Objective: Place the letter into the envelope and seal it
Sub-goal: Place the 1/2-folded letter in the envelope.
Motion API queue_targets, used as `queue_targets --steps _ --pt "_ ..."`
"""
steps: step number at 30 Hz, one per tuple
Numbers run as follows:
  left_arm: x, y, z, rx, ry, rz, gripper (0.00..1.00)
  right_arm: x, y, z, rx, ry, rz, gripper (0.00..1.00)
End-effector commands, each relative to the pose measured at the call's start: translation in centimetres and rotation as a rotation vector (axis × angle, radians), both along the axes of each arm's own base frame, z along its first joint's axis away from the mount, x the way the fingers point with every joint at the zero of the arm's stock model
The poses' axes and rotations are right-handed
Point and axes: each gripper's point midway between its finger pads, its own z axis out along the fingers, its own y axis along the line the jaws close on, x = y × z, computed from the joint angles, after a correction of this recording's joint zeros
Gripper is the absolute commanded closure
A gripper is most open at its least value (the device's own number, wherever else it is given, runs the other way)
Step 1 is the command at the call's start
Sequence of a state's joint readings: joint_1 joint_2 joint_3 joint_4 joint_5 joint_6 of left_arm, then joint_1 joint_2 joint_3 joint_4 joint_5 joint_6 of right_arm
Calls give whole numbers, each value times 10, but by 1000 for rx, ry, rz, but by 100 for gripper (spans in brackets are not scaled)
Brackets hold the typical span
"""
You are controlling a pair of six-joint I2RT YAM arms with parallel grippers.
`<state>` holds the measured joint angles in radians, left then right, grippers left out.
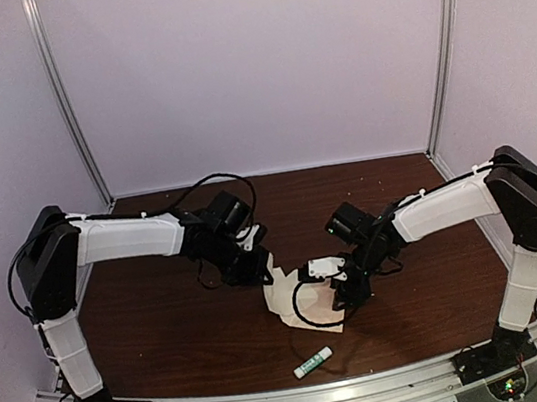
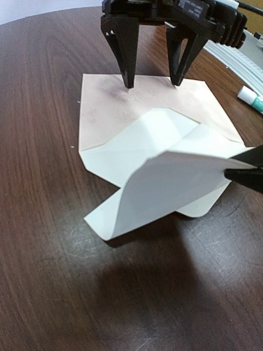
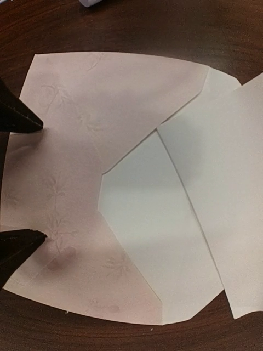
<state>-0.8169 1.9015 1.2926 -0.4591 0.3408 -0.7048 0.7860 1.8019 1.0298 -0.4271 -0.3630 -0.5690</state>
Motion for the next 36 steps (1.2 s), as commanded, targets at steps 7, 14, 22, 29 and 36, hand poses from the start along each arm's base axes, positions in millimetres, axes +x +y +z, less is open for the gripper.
queue_targets --steps 7,14,22,29,36 --pt "14 -8 -2 -34 -88 -53 100 -15 -25 -35 -124 62 -34 39" --pt "32 -1 1 8 -170 -55 100 -16 -27 -35 -131 64 -35 39" --pt "23 4 -7 5 -163 -92 100 -17 -25 -38 -131 84 -37 38" --pt "13 -6 -10 -78 -73 -60 100 -16 -27 -43 -145 89 -51 38" --pt "12 -14 -6 -159 -66 -29 100 -16 -26 -43 -147 94 -59 38"
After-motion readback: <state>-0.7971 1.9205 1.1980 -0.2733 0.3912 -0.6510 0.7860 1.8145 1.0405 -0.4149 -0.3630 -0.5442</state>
